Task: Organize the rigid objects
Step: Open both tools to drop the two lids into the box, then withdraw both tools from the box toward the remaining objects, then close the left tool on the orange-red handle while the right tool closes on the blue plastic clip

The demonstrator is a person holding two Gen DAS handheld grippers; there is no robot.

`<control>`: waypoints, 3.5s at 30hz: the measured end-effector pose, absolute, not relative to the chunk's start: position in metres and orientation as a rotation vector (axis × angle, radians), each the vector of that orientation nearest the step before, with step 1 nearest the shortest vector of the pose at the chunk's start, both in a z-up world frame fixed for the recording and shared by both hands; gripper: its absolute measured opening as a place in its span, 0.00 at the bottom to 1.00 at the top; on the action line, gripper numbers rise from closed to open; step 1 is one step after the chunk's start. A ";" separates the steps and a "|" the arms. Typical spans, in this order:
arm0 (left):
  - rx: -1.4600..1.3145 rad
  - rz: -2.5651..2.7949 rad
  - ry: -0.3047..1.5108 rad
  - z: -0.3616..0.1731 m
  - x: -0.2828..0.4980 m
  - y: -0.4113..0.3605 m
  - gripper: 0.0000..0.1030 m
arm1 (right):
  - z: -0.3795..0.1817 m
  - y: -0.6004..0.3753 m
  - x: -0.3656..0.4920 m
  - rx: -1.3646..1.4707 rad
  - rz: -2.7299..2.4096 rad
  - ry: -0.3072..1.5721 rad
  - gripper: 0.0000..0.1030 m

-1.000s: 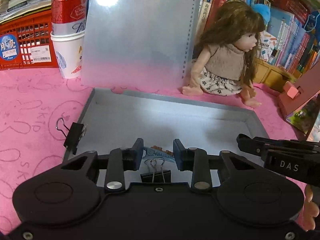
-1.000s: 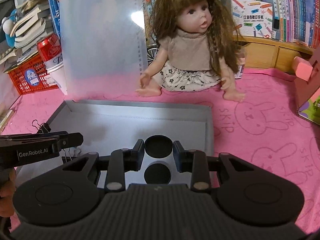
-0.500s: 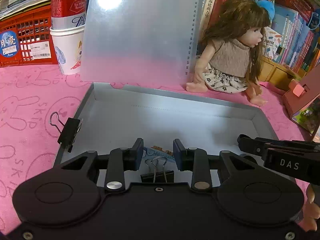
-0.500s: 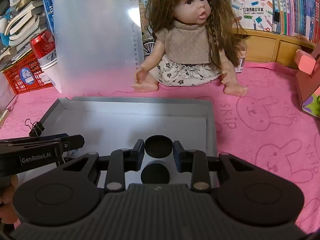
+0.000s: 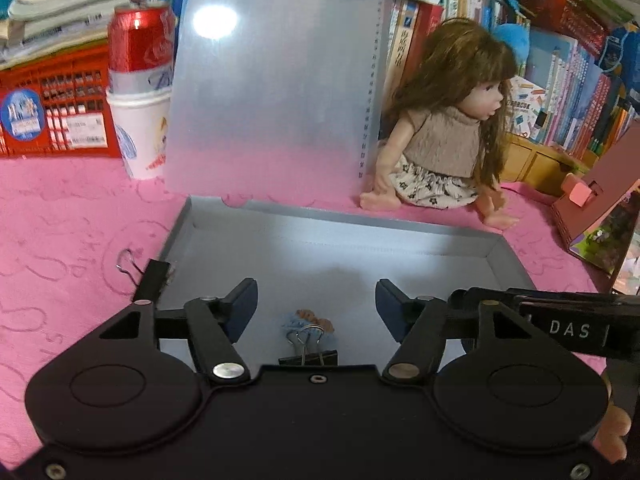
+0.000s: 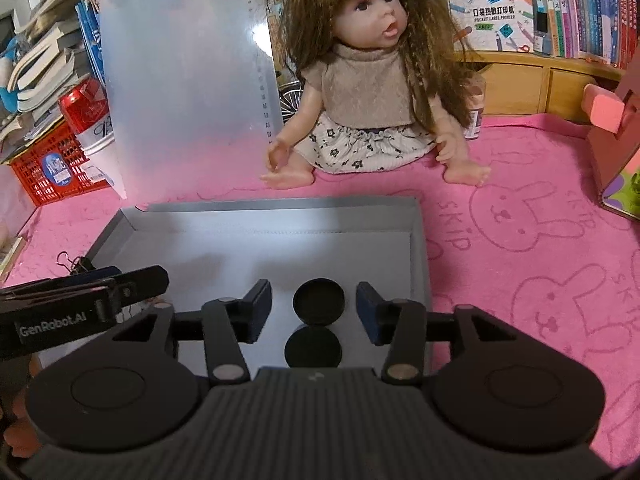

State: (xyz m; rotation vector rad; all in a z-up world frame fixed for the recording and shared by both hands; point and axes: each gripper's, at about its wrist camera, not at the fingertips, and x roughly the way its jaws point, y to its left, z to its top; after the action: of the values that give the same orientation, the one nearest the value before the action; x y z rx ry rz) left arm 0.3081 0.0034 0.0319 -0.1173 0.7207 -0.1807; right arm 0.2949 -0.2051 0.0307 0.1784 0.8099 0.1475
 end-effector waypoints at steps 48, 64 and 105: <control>0.006 -0.318 0.501 0.022 0.038 0.028 0.75 | 0.035 -0.198 0.038 -0.094 0.315 0.425 0.96; 0.097 -0.338 0.500 -0.011 0.017 0.016 0.74 | -0.001 -0.173 0.004 -0.198 0.371 0.409 0.99; 0.077 -0.298 0.499 -0.008 0.023 0.017 0.40 | -0.006 -0.153 0.000 -0.217 0.372 0.399 0.65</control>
State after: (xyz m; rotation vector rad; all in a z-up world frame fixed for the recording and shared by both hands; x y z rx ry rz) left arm 0.0226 0.0170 -0.0082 0.0767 0.4989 -0.2984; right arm -0.0001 -0.1529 -0.0060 -0.2168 0.3994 0.3719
